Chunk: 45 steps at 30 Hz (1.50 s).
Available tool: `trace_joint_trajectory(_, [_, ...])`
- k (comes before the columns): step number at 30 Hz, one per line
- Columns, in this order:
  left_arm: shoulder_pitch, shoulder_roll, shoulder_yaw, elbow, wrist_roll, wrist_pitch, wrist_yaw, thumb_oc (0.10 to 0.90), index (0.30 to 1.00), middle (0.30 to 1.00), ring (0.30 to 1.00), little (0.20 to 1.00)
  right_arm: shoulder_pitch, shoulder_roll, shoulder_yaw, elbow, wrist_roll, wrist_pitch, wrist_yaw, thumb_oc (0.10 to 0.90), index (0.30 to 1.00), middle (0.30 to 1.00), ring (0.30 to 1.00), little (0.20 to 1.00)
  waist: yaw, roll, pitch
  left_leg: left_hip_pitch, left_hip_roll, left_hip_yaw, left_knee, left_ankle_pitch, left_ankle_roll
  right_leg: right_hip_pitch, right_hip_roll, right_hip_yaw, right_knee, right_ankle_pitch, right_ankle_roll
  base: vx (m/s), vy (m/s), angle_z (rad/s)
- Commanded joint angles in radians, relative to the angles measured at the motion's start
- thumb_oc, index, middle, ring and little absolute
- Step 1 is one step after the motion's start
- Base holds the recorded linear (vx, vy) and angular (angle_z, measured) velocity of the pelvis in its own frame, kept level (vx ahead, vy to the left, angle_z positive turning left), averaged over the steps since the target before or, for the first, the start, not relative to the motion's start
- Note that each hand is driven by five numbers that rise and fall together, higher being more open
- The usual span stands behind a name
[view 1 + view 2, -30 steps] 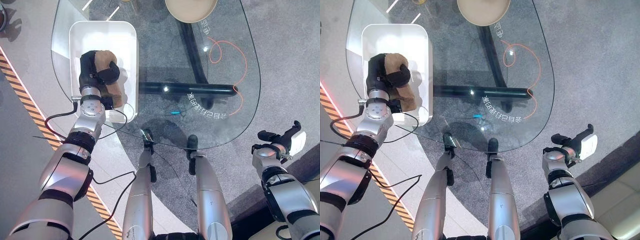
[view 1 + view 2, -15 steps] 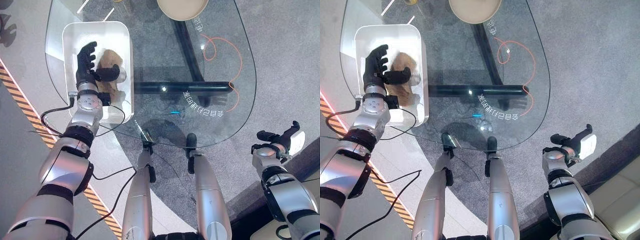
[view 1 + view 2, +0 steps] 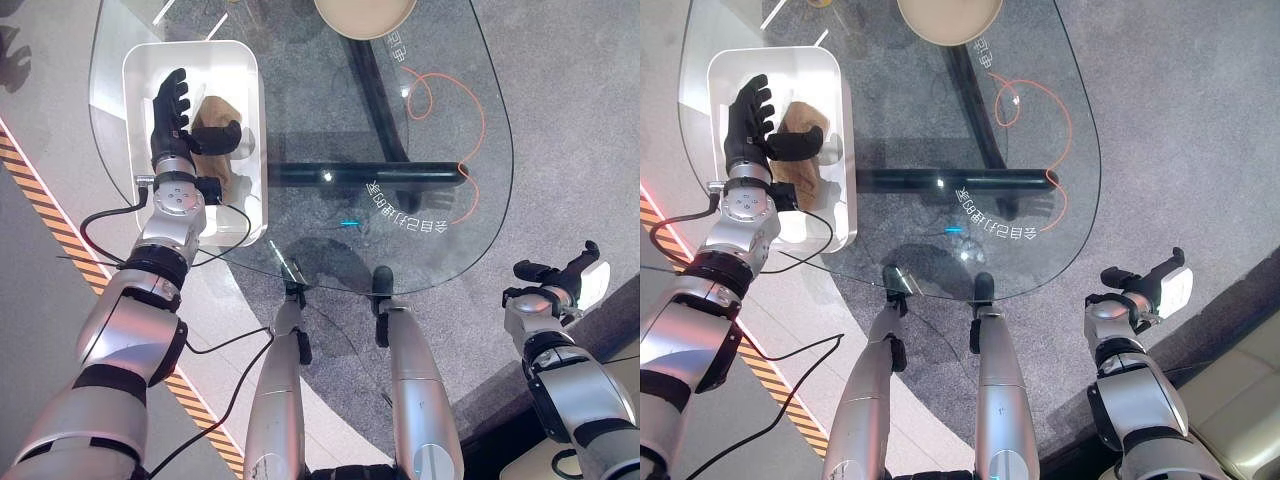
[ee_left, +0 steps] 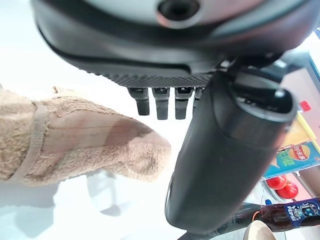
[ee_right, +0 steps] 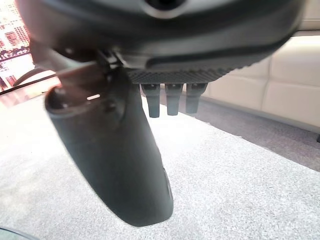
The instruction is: Wipe the table with a cloth and put it in the basket.
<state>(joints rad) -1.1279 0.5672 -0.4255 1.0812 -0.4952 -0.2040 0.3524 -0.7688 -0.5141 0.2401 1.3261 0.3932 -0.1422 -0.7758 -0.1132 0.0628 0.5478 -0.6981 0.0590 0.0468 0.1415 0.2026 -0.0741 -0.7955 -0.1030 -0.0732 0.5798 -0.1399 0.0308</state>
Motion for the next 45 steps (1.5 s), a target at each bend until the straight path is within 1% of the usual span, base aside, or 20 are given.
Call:
trace_joint_trajectory(1, [-0.072,0.070,0.044,-0.024,-0.011,-0.122,0.047,0.800,0.900,0.900,0.900,0.900,0.039,-0.063,-0.003,0.008,-0.019,-0.021,-0.024,0.800,0.900,0.900,0.900,0.900,0.009,-0.028,-0.028,0.014,-0.038,0.034,0.195,-0.231,0.013,0.043,0.058,0.014,-0.170,0.090,0.033,0.00,0.000,0.00])
trace_joint_trajectory(3, [-0.057,0.072,0.057,-0.049,-0.029,-0.156,0.051,0.800,0.900,0.900,0.900,0.900,0.050,-0.058,-0.006,0.011,-0.017,-0.020,-0.018,0.800,0.900,0.900,0.900,0.900,0.013,-0.028,-0.028,0.029,-0.041,0.029,0.183,-0.229,0.014,0.056,0.060,0.015,-0.178,0.092,0.035,-0.01,-0.036,0.01])
trace_joint_trajectory(6, [-0.005,0.082,0.083,-0.111,-0.025,-0.171,0.059,0.800,0.900,0.900,0.900,0.900,0.082,-0.041,-0.021,0.008,-0.011,-0.030,-0.018,0.800,0.900,0.900,0.900,0.900,0.022,-0.027,-0.028,0.069,-0.047,0.016,0.149,-0.214,0.013,0.094,0.061,0.021,-0.210,0.109,0.044,-0.02,-0.066,0.01])
trace_joint_trajectory(7, [0.030,0.086,0.096,-0.135,-0.022,-0.178,0.060,0.800,0.900,0.900,0.900,0.900,0.100,-0.035,-0.027,0.003,-0.004,-0.025,-0.018,0.800,0.900,0.900,0.900,0.900,0.028,-0.026,-0.028,0.104,-0.049,0.010,0.129,-0.215,0.011,0.127,0.059,0.023,-0.226,0.108,0.051,-0.03,-0.051,0.00])
trace_joint_trajectory(8, [0.030,0.087,0.097,-0.137,-0.022,-0.178,0.061,0.800,0.900,0.900,0.900,0.900,0.099,-0.035,-0.027,0.002,-0.004,-0.025,-0.018,0.800,0.900,0.900,0.900,0.900,0.028,-0.026,-0.028,0.102,-0.049,0.010,0.124,-0.206,0.012,0.126,0.059,0.023,-0.233,0.117,0.050,0.00,-0.055,0.01])
trace_joint_trajectory(11, [0.133,0.118,0.152,-0.192,-0.034,-0.204,0.032,0.800,0.900,0.900,0.900,0.900,0.166,-0.015,-0.059,-0.001,-0.002,-0.013,0.002,0.800,0.900,0.900,0.900,0.900,0.047,-0.025,-0.028,0.234,-0.049,0.007,0.044,-0.193,0.006,0.257,0.039,0.012,-0.302,0.128,0.072,-0.02,-0.060,-0.02])
trace_joint_trajectory(13, [0.163,0.126,0.169,-0.204,-0.040,-0.210,0.016,0.800,0.900,0.900,0.900,0.900,0.188,-0.010,-0.067,0.002,0.001,-0.009,0.016,0.800,0.900,0.900,0.900,0.900,0.053,-0.025,-0.045,0.261,-0.049,0.008,0.015,-0.180,0.004,0.286,0.032,0.010,-0.333,0.142,0.077,0.03,-0.035,-0.03])
trace_joint_trajectory(14, [0.227,0.137,0.196,-0.226,-0.043,-0.214,-0.010,0.800,0.900,0.900,0.900,0.900,0.231,-0.009,-0.084,0.006,0.000,-0.005,0.035,0.800,0.900,0.900,0.900,0.900,0.063,-0.022,-0.078,0.309,-0.049,0.008,-0.032,-0.170,0.000,0.334,0.021,0.008,-0.372,0.152,0.086,0.08,-0.028,-0.04])
trace_joint_trajectory(20, [0.475,0.142,0.308,-0.306,-0.040,-0.228,-0.067,0.800,0.900,0.900,0.900,0.900,0.413,-0.008,-0.159,0.006,-0.027,-0.007,0.098,0.800,0.900,0.900,0.900,0.900,0.100,-0.016,-0.197,0.474,-0.048,0.009,-0.209,-0.125,-0.010,0.521,-0.010,-0.016,-0.522,0.183,0.111,0.11,-0.027,0.02])
trace_joint_trajectory(23, [0.570,0.134,0.356,-0.316,-0.030,-0.230,-0.086,0.800,0.900,0.900,0.900,0.900,0.482,-0.002,-0.178,0.004,-0.031,0.002,0.127,0.800,0.900,0.900,0.900,0.900,0.110,-0.016,-0.245,0.523,-0.050,0.002,-0.229,-0.130,-0.010,0.597,-0.015,-0.032,-0.571,0.190,0.115,0.08,-0.024,0.16])
trace_joint_trajectory(27, [0.713,0.100,0.416,-0.271,-0.001,-0.239,-0.113,0.800,0.900,0.900,0.900,0.900,0.556,0.015,-0.197,0.015,-0.039,0.050,0.227,0.800,0.900,0.900,0.900,0.900,0.124,-0.025,-0.321,0.587,-0.047,-0.007,-0.229,-0.145,-0.008,0.682,-0.021,-0.048,-0.604,0.192,0.117,0.10,-0.005,0.25])
trace_joint_trajectory(30, [0.789,0.069,0.431,-0.233,0.030,-0.218,-0.137,0.800,0.900,0.900,0.900,0.900,0.589,0.028,-0.195,0.022,-0.040,0.085,0.295,0.800,0.900,0.900,0.900,0.900,0.131,-0.030,-0.358,0.623,-0.044,-0.008,-0.229,-0.154,-0.005,0.722,-0.024,-0.056,-0.615,0.191,0.118,0.13,0.000,0.08])
trace_joint_trajectory(32, [0.851,0.043,0.438,-0.139,0.062,-0.180,-0.184,0.800,0.900,0.900,0.900,0.900,0.621,0.034,-0.191,0.045,-0.063,0.120,0.369,0.800,0.900,0.900,0.900,0.900,0.132,-0.034,-0.403,0.663,-0.038,0.000,-0.229,-0.164,-0.004,0.764,-0.022,-0.059,-0.620,0.184,0.115,0.19,0.004,0.04])
trace_joint_trajectory(35, [0.889,0.012,0.428,-0.062,0.084,-0.157,-0.208,0.800,0.900,0.900,0.900,0.900,0.642,0.037,-0.184,0.073,-0.088,0.134,0.415,0.800,0.900,0.900,0.900,0.900,0.132,-0.036,-0.431,0.693,-0.035,-0.002,-0.229,-0.174,-0.002,0.796,-0.016,-0.058,-0.623,0.177,0.111,0.14,-0.003,0.03])
trace_joint_trajectory(36, [0.915,-0.016,0.425,-0.006,0.094,-0.133,-0.224,0.800,0.900,0.900,0.900,0.900,0.650,0.044,-0.177,0.086,-0.130,0.146,0.442,0.800,0.900,0.900,0.900,0.900,0.133,-0.038,-0.443,0.713,-0.034,-0.004,-0.229,-0.181,-0.001,0.817,-0.015,-0.060,-0.627,0.173,0.111,0.10,-0.002,0.03])
trace_joint_trajectory(38, [0.952,-0.062,0.425,0.069,0.097,-0.103,-0.256,0.800,0.900,0.900,0.900,0.900,0.660,0.060,-0.166,0.095,-0.173,0.160,0.465,0.800,0.900,0.900,0.900,0.900,0.135,-0.042,-0.453,0.733,-0.032,-0.003,-0.229,-0.188,-0.001,0.841,-0.016,-0.065,-0.633,0.170,0.111,0.07,-0.005,0.02])
trace_joint_trajectory(39, [0.969,-0.084,0.426,0.105,0.092,-0.070,-0.267,0.800,0.900,0.900,0.900,0.900,0.664,0.069,-0.160,0.097,-0.191,0.167,0.472,0.800,0.900,0.900,0.900,0.900,0.136,-0.045,-0.457,0.742,-0.031,-0.003,-0.229,-0.192,0.000,0.851,-0.017,-0.068,-0.636,0.169,0.112,0.04,-0.009,0.00])
trace_joint_trajectory(40, [0.971,-0.088,0.426,0.113,0.093,-0.066,-0.270,0.800,0.900,0.900,0.900,0.900,0.665,0.070,-0.158,0.097,-0.196,0.169,0.475,0.800,0.900,0.900,0.900,0.900,0.136,-0.045,-0.457,0.744,-0.031,-0.003,-0.229,-0.193,0.000,0.854,-0.017,-0.068,-0.637,0.169,0.112,0.03,-0.012,0.01])
trace_joint_trajectory(42, [1.010,-0.133,0.435,0.204,0.118,-0.012,-0.317,0.800,0.900,0.900,0.900,0.900,0.668,0.094,-0.144,0.098,-0.250,0.183,0.495,0.800,0.900,0.900,0.900,0.900,0.137,-0.054,-0.464,0.761,-0.028,0.000,-0.229,-0.199,0.001,0.874,-0.018,-0.073,-0.645,0.170,0.114,0.02,0.000,0.00])
trace_joint_trajectory(45, [1.035,-0.167,0.432,0.247,0.150,0.045,-0.361,0.800,0.900,0.900,0.900,0.900,0.665,0.112,-0.128,0.100,-0.295,0.201,0.516,0.800,0.900,0.900,0.900,0.900,0.138,-0.058,-0.470,0.773,-0.025,0.003,-0.229,-0.204,0.001,0.887,-0.020,-0.078,-0.649,0.169,0.113,0.00,0.000,0.00])
